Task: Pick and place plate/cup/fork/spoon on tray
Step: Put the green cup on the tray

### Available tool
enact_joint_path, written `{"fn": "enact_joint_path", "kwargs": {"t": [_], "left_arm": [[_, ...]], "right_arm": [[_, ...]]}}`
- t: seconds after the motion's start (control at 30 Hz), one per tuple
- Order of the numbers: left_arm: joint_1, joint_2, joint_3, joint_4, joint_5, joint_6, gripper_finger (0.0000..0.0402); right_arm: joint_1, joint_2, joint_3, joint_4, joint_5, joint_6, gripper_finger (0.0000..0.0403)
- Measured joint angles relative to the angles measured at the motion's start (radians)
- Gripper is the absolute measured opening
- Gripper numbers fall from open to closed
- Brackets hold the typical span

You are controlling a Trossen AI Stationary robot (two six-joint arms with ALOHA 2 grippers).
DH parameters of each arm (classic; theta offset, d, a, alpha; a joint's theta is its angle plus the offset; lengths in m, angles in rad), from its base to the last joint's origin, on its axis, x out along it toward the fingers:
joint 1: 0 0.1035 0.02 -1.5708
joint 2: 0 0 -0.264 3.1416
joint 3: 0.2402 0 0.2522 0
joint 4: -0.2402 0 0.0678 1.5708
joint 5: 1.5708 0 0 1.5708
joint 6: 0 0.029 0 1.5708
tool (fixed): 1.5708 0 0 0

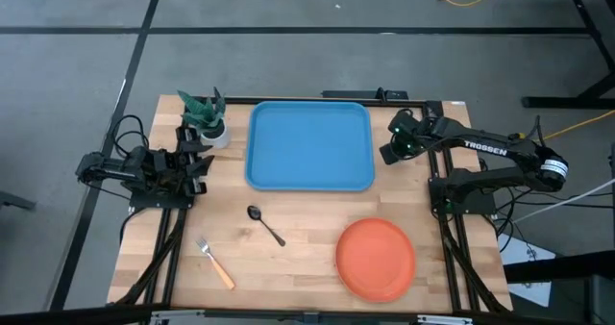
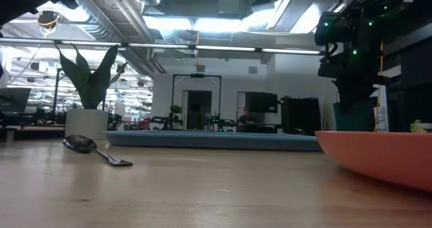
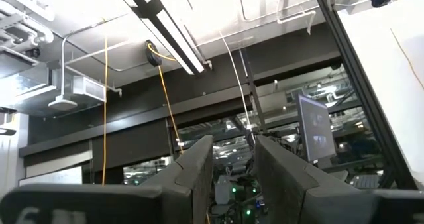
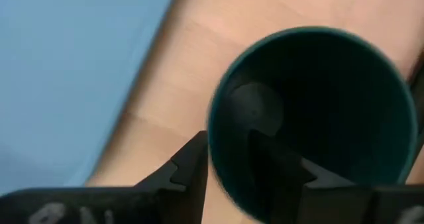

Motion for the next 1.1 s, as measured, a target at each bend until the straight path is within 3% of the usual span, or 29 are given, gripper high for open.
{"fn": "enact_joint_path", "kwargs": {"t": [0.23, 0.6, 0.77, 0.9, 1.1], "left_arm": [[0.000, 0.000, 0.000, -0.001, 0.000, 0.000, 0.0108], [0.000, 0.000, 0.000, 0.000, 0.000, 0.000, 0.0108], [0.000, 0.000, 0.000, 0.000, -0.001, 0.000, 0.0108], [0.000, 0.000, 0.000, 0.000, -0.003, 0.000, 0.0108], [0.000, 0.000, 0.000, 0.000, -0.003, 0.000, 0.0108]], "right_arm": [[0.039, -0.001, 0.034, 0.129, 0.049, -0.052, 0.0014], [0.092, 0.003, 0.161, 0.612, 0.049, -0.375, 0.0006], [0.071, 0.093, 0.164, 0.746, 0.036, -0.425, 0.0006], [0.050, 0.236, 0.224, 0.687, 0.023, -0.427, 0.0006], [0.043, 0.423, 0.394, 0.395, 0.022, -0.427, 0.0006]]}}
